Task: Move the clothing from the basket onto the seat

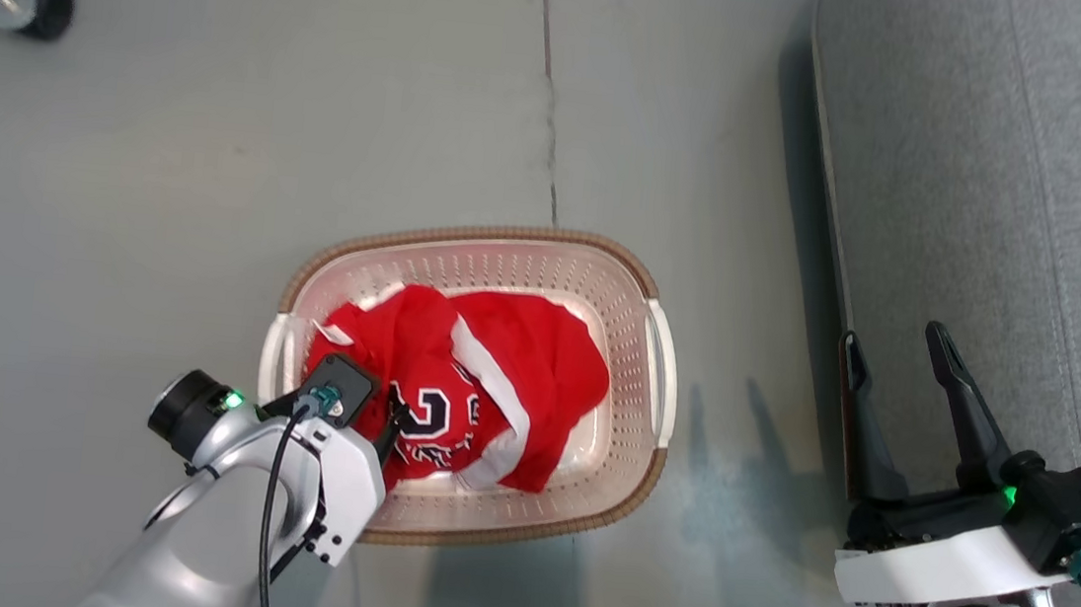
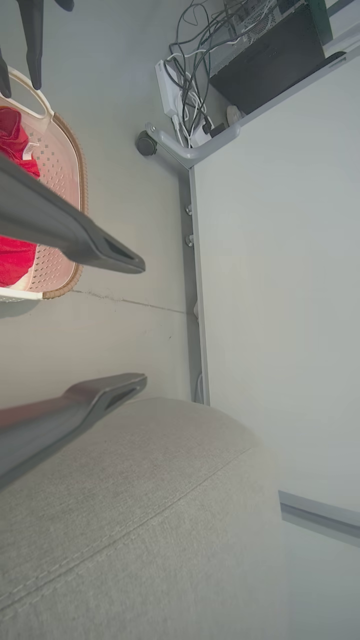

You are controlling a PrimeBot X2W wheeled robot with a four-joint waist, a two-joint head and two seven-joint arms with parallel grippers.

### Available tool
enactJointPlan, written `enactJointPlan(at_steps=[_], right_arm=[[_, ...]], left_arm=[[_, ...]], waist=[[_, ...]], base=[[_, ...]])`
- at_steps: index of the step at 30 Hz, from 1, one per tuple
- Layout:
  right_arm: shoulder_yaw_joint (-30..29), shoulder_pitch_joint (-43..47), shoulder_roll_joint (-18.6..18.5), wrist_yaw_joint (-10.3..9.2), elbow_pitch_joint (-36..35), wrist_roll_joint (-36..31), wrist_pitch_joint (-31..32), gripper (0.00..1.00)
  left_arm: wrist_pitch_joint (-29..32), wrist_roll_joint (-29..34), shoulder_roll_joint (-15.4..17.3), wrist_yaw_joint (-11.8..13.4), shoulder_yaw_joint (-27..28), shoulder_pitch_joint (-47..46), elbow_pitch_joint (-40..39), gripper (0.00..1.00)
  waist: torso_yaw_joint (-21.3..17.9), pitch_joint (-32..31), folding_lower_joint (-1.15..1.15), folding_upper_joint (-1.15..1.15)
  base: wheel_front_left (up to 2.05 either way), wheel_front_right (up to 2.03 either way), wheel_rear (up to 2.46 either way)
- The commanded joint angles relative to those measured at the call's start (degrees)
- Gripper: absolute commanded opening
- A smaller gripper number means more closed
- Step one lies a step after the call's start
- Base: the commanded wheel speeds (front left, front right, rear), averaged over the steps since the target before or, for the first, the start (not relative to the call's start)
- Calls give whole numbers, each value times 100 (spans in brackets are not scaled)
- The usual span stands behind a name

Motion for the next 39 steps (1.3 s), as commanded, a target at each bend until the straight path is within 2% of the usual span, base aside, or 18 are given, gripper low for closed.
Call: enactJointPlan(at_steps=[1,6,13,15,22,30,39], right_arm=[[-8,-87,-32,9,-30,37,-34,100],[79,-274,-30,9,-177,67,-34,100],[331,-360,-28,9,-297,173,-35,100],[669,-396,-24,9,-335,279,-35,100],[1054,-487,-28,6,-575,304,-35,100],[1026,-586,-27,6,-846,330,-35,100],[1069,-568,-27,6,-937,374,-35,100]], left_arm=[[26,6,41,-25,-21,-138,64,100],[203,-12,59,-27,-385,-586,464,100],[548,-348,168,-23,-839,-1084,656,100],[731,-615,218,-23,-846,-1245,693,100],[1318,-933,495,14,-723,-1614,775,100],[1820,-1056,671,-12,-782,-1862,787,100],[1946,-921,746,46,-1030,-1974,793,100]], waist=[[-199,397,0,0],[-383,948,0,0],[-587,1517,0,0],[-686,1704,0,0],[-909,2063,0,0],[-1072,2394,0,0],[-1150,2619,0,0]], base=[[0,0,0],[0,0,0],[0,0,0],[0,0,0],[0,0,0],[0,0,0],[0,0,0]])
